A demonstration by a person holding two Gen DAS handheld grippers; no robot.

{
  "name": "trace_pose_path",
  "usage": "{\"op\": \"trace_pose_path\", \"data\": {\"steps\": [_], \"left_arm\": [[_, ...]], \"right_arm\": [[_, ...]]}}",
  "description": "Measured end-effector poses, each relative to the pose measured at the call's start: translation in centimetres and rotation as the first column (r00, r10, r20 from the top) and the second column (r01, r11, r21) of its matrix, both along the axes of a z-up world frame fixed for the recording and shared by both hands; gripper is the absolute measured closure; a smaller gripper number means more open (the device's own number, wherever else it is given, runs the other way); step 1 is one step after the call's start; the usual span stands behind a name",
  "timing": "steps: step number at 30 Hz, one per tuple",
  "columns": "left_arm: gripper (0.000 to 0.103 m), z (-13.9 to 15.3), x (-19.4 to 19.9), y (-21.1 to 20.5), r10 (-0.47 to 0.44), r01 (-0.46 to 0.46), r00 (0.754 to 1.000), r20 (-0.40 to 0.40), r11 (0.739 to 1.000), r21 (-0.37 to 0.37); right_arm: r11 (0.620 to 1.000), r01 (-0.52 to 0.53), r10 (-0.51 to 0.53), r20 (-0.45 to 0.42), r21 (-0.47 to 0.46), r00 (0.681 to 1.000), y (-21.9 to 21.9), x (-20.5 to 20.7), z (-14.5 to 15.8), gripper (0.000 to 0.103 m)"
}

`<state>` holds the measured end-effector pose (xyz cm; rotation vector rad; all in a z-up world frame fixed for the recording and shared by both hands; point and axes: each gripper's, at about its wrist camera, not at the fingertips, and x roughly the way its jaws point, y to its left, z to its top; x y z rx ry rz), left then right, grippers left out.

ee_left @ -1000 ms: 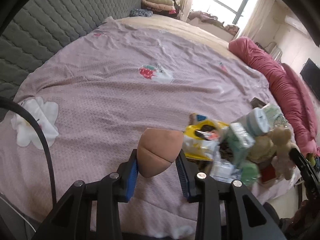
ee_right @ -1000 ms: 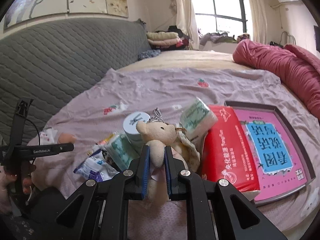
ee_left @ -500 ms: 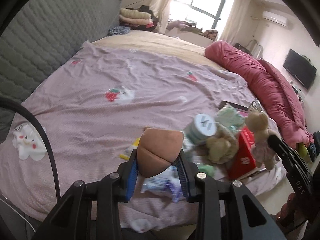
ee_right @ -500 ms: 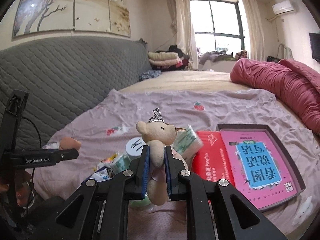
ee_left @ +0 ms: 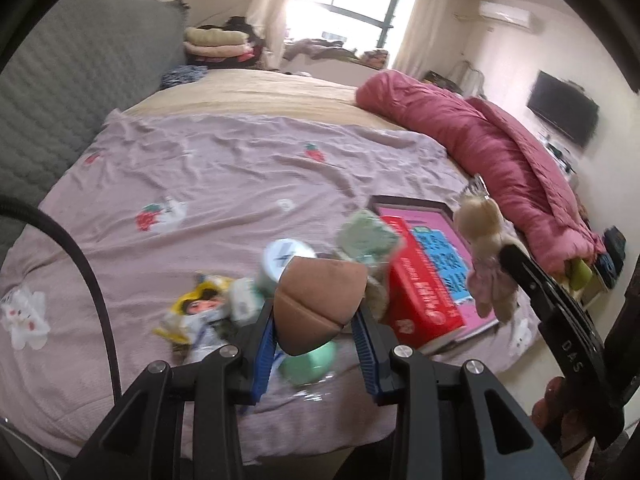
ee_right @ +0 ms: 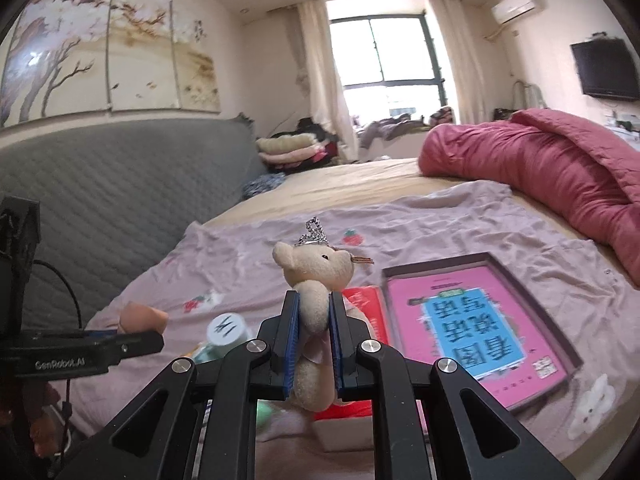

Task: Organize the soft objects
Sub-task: 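Carry the sponge in left tool and bear in right tool over the book tray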

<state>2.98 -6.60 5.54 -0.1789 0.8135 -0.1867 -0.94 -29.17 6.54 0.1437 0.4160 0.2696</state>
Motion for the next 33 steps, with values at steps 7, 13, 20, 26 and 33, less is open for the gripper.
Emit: {"op": "trace_pose_path", "data": {"steps": [7,13,20,26,33], "left_arm": [[0.066,0.1,1.3,-6.2,-0.122,0.121,0.992,-0.021,0.992,-0.028],[0.066,0.1,3.0,-11.5,-0.22,0.22,0.975,-0.036,0.975,-0.014],[0.066,-1.3,5.6,-17.6,-0.31,0.311,0.947,-0.078,0.95,0.005],[0.066,-4.2,8.3,-22.3,-0.363,0.376,0.917,-0.167,0.925,0.055],[0.066,-7.5,9.8,-25.7,-0.393,0.439,0.879,-0.27,0.889,0.134]], "right_arm": [[0.994,0.098,-0.094,0.07,-0.047,0.993,-2.9,-0.5,0.8,0.089],[0.97,0.235,-0.233,0.045,-0.064,0.972,-7.5,0.5,0.2,0.089],[0.941,0.339,-0.339,-0.056,-0.015,0.939,-13.3,2.5,-2.4,0.089],[0.93,0.368,-0.366,-0.141,-0.014,0.92,-15.6,4.5,-4.8,0.089],[0.926,0.375,-0.376,-0.215,-0.044,0.902,-17.8,6.7,-7.5,0.089]]}}
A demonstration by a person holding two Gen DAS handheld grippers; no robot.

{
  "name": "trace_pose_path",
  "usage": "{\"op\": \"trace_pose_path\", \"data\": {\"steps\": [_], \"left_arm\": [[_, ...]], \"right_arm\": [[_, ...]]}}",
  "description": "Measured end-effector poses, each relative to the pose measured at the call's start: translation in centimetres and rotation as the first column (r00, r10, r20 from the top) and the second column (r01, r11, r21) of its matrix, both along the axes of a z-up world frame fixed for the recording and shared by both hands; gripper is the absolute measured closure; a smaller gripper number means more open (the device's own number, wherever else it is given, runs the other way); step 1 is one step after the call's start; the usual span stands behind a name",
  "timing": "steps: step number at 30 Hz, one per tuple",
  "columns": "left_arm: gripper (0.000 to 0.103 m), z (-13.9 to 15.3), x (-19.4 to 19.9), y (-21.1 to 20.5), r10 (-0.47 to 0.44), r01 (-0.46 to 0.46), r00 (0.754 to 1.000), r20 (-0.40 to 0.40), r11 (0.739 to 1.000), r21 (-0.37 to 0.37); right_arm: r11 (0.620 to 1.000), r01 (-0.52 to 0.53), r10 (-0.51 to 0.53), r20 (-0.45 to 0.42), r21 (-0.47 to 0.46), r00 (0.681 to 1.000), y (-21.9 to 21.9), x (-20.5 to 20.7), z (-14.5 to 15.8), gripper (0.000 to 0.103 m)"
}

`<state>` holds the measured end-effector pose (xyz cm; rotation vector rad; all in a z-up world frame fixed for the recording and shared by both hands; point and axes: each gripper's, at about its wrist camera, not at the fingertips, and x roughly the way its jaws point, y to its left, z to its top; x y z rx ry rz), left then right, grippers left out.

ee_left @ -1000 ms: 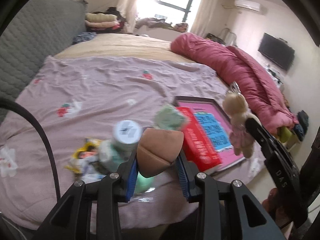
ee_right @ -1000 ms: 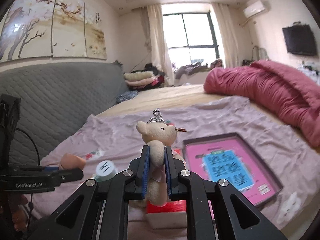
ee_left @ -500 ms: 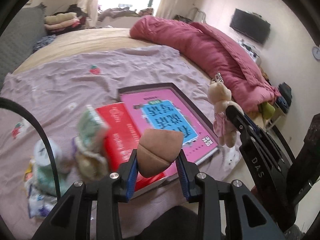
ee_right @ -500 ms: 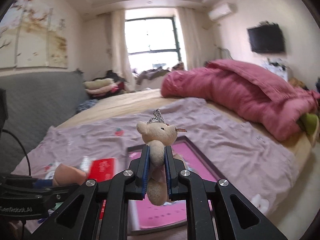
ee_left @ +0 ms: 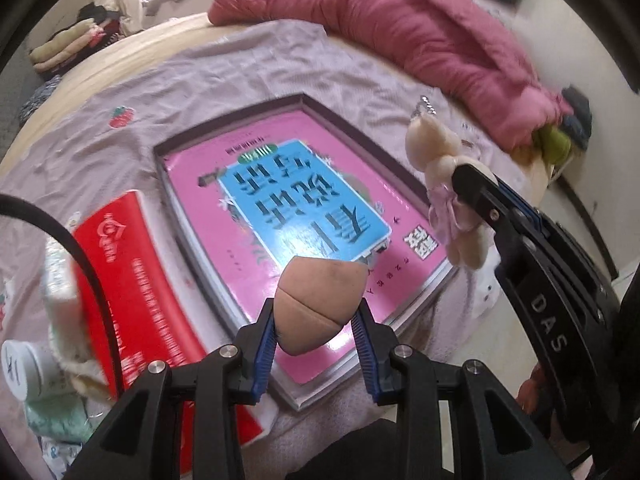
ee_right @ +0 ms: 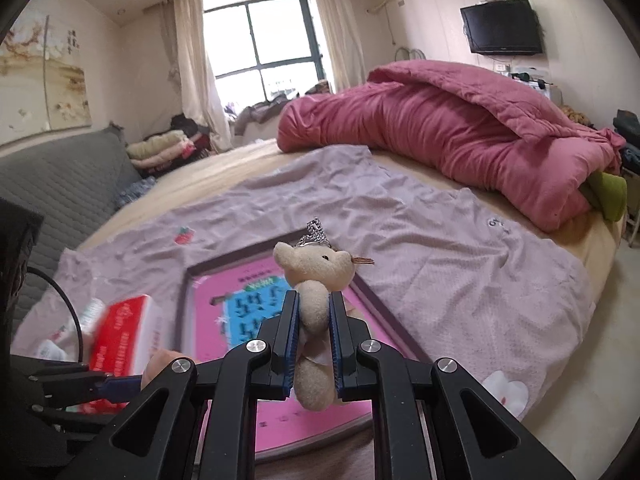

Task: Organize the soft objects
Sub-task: 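Carry the sponge in left tool and bear in right tool over the book tray, then lower the teddy bear onto the book and open the right gripper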

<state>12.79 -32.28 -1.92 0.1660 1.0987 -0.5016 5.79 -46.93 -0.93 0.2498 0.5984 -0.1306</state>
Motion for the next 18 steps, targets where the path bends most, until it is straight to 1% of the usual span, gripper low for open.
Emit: {"op": "trace_pose_path", "data": {"steps": [5,10,13,16,17,18], "left_arm": [[0.066,-1.3,0.3,-1.2,-0.026,0.027,1.0,-0.011,0.999,0.037],[0.066,-2.1,0.6,-1.4,-0.024,0.025,1.0,-0.02,0.999,0.045],[0.066,-2.2,0.8,-1.6,-0.024,0.025,0.999,-0.021,0.999,0.039],[0.066,-2.4,1.0,-1.8,-0.026,0.027,0.999,-0.02,0.999,0.046],[0.066,-2.5,1.0,-1.9,-0.027,0.028,0.999,-0.021,0.998,0.05],[0.066,-2.5,1.0,-1.9,-0.027,0.028,0.999,-0.021,0.998,0.055]], "right_arm": [[1.0,-0.009,0.01,-0.092,0.017,0.996,-0.7,1.6,-2.4,0.089],[1.0,-0.004,0.007,-0.167,0.022,0.986,-1.1,2.6,-4.6,0.088],[0.999,-0.004,0.01,-0.179,0.034,0.984,-1.4,2.8,-5.4,0.087],[0.999,-0.004,0.011,-0.171,0.042,0.985,-1.4,2.7,-5.4,0.086],[0.999,-0.004,0.011,-0.168,0.047,0.986,-1.5,2.7,-5.4,0.08],[0.998,-0.005,0.015,-0.16,0.059,0.987,-1.6,2.5,-5.3,0.072]]}}
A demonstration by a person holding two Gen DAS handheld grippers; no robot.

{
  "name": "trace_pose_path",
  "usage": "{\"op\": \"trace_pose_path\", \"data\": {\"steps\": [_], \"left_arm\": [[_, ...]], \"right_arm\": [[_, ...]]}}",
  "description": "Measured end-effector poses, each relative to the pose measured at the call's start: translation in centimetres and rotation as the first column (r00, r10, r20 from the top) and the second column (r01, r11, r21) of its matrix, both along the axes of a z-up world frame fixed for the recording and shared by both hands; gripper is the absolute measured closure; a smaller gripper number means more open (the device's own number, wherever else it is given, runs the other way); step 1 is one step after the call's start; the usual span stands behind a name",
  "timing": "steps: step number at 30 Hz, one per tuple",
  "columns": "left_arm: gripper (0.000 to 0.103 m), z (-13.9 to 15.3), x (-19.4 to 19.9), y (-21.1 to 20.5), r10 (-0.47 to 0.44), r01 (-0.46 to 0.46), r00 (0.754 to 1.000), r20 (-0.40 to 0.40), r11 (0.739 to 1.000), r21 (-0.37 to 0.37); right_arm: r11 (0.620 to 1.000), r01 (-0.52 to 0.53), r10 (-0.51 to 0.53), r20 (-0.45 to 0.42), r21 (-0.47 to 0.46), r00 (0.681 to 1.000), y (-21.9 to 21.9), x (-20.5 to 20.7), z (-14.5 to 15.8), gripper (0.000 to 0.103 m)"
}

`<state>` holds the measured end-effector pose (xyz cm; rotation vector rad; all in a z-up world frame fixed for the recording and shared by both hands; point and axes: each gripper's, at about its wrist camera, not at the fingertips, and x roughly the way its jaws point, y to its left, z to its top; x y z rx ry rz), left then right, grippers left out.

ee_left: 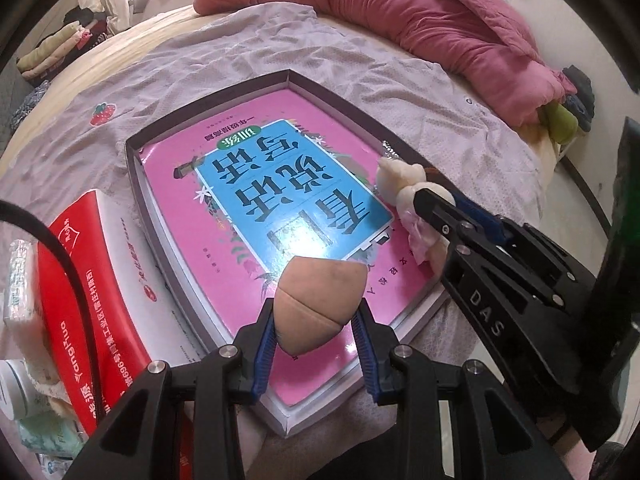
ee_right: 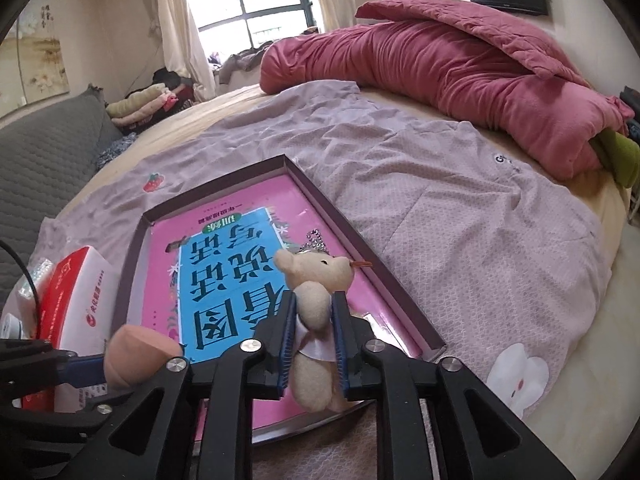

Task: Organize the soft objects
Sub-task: 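Lower the teddy bear onto the book and open the right gripper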

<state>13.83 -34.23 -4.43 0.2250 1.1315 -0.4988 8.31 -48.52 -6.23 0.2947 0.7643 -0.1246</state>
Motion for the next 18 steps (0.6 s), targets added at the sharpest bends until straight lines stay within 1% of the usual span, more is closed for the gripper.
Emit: {"op": "trace_pose_path", "data": {"steps": [3,7,9,10,12,15,18], "left_arm": [[0.066,-0.2,0.0,-0.3,-0.008,0.008,1.0,-0.004,1.0,0.017],[0.065,-0.6,-0.2,-0.8,-0.026,0.027,1.0,-0.013,0.998,0.058],[0.065,-0.9,-0.5,-1.1,-0.035,0.036,0.999,-0.021,0.997,0.074],[0.065,-1.0,-0.6,-1.2,-0.038,0.04,0.999,-0.022,0.996,0.083],[0.065,-1.3,-0.8,-1.4,-0.045,0.048,0.998,-0.034,0.994,0.097],[0.065,-1.6,-1.1,-1.6,-0.067,0.072,0.996,-0.06,0.993,0.097],[0.065,-1.6,-1.3,-1.6,-0.062,0.068,0.997,-0.053,0.992,0.109]], "right_arm": [[1.0,0.001,-0.001,0.016,0.019,1.0,0.0,-0.3,0.4,0.069],[1.0,0.025,-0.025,0.053,0.007,0.998,-0.2,-1.3,1.4,0.068],[0.999,0.044,-0.045,0.071,0.017,0.996,-0.6,-1.9,1.9,0.059],[0.998,0.051,-0.053,0.075,0.024,0.996,-0.8,-2.1,2.1,0.058],[0.998,0.06,-0.063,0.08,0.034,0.995,-1.1,-2.4,2.2,0.058],[0.997,0.058,-0.061,0.069,0.043,0.996,-1.1,-2.6,2.3,0.056],[0.997,0.065,-0.068,0.066,0.036,0.996,-1.0,-2.9,2.4,0.052]]}}
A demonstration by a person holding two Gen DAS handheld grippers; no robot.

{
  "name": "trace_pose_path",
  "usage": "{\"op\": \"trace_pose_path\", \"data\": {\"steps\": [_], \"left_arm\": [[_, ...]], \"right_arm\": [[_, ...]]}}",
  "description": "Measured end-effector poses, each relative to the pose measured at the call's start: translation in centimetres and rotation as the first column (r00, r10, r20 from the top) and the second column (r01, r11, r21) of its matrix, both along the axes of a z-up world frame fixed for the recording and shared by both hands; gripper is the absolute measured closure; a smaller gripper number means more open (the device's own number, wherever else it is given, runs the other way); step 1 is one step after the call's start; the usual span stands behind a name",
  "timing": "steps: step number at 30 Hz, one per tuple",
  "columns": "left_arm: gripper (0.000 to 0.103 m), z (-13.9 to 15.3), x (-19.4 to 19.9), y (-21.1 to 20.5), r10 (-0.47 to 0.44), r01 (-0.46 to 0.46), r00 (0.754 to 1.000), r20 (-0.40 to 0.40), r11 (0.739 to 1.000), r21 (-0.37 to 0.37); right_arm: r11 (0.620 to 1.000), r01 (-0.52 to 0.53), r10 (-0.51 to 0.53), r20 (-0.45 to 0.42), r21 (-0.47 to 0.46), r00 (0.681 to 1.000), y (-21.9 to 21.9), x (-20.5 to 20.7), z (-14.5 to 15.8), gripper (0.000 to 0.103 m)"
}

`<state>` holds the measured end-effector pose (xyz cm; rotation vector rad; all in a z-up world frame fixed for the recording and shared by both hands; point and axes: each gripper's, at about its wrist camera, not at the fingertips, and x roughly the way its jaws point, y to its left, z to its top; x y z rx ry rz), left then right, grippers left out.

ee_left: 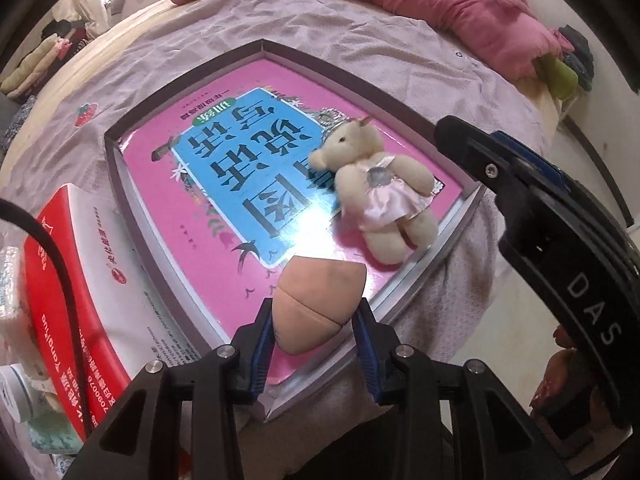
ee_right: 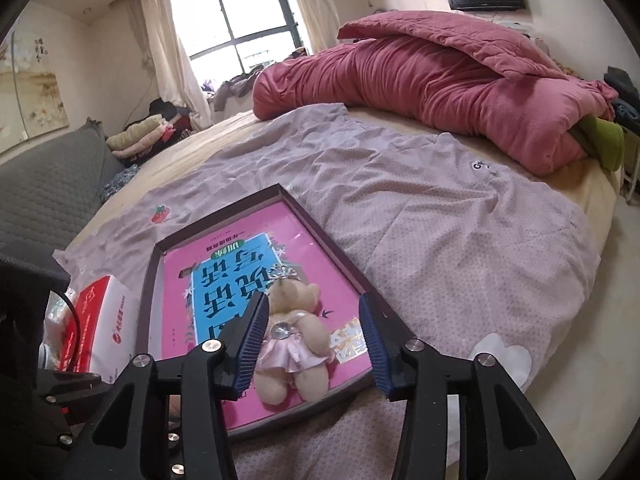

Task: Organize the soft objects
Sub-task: 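Lower the teddy bear onto the book and open the right gripper, then lower the peach sponge onto the book and open the left gripper, then move both tools back to the pile of items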

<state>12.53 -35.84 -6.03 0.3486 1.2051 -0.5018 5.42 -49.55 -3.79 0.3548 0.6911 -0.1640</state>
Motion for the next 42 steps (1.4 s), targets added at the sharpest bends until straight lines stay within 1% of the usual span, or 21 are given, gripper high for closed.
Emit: {"op": "trace_pose_path", "data": {"steps": [7,9,11,12,13,14,15,22,26,28,30,36,42], "left_arm": [[0.064,0.2,-0.1,-0.1,0.015,-0.015,1.0,0.001,0.999,0.034],[0.062,0.4,-0.3,-0.1,0.017,-0.017,1.0,0.01,0.999,0.034],[0.052,0.9,-0.6,-0.1,0.014,-0.015,0.999,0.034,0.999,0.03],[0.045,1.1,-0.7,0.0,0.015,-0.016,0.999,0.042,0.999,0.029],[0.034,1.4,-0.8,0.1,0.016,-0.017,0.999,0.044,1.0,0.021],[0.031,1.6,-0.9,0.3,0.019,-0.019,0.999,0.034,1.0,0.002],[0.03,1.8,-0.9,0.4,0.02,-0.02,0.999,0.03,1.0,-0.009],[0.03,2.9,-1.8,1.8,0.049,-0.047,0.997,0.064,0.998,-0.029],[0.029,4.4,-2.1,3.3,0.077,-0.07,0.994,0.082,0.994,-0.082],[0.028,5.1,-2.0,4.2,0.097,-0.088,0.992,0.084,0.99,-0.107],[0.028,5.9,-2.0,5.3,0.118,-0.105,0.989,0.087,0.984,-0.141],[0.028,9.4,-2.4,8.3,0.156,-0.123,0.98,0.124,0.962,-0.242],[0.027,12.1,-2.6,11.5,0.215,-0.161,0.964,0.16,0.942,-0.296]], "right_arm": [[1.0,0.009,-0.009,0.008,-0.019,1.0,0.2,-0.9,0.9,0.048],[1.0,0.015,-0.015,0.016,-0.026,1.0,0.3,-1.3,1.3,0.047],[0.999,0.018,-0.017,0.027,-0.035,0.999,0.3,-1.8,1.8,0.046],[0.999,0.017,-0.015,0.03,-0.038,0.999,0.3,-2.0,2.1,0.044],[0.999,0.016,-0.015,0.033,-0.041,0.999,0.4,-2.1,2.2,0.044],[0.999,0.017,-0.015,0.038,-0.048,0.999,0.4,-2.3,2.5,0.044],[0.999,0.015,-0.013,0.04,-0.052,0.999,0.5,-2.4,2.7,0.044],[0.998,0.006,-0.003,0.052,-0.07,0.999,1.3,-3.1,4.0,0.043],[0.996,0.004,0.002,0.066,-0.093,0.998,1.9,-3.6,4.9,0.042],[0.994,0.008,0.0,0.072,-0.108,0.997,2.2,-3.9,5.5,0.039],[0.994,0.005,0.004,0.082,-0.112,0.997,2.4,-4.1,6.1,0.036],[0.991,-0.003,0.016,0.099,-0.136,0.995,3.5,-4.6,7.6,0.033],[0.986,-0.018,0.038,0.12,-0.168,0.992,5.0,-5.0,9.3,0.032]]}}
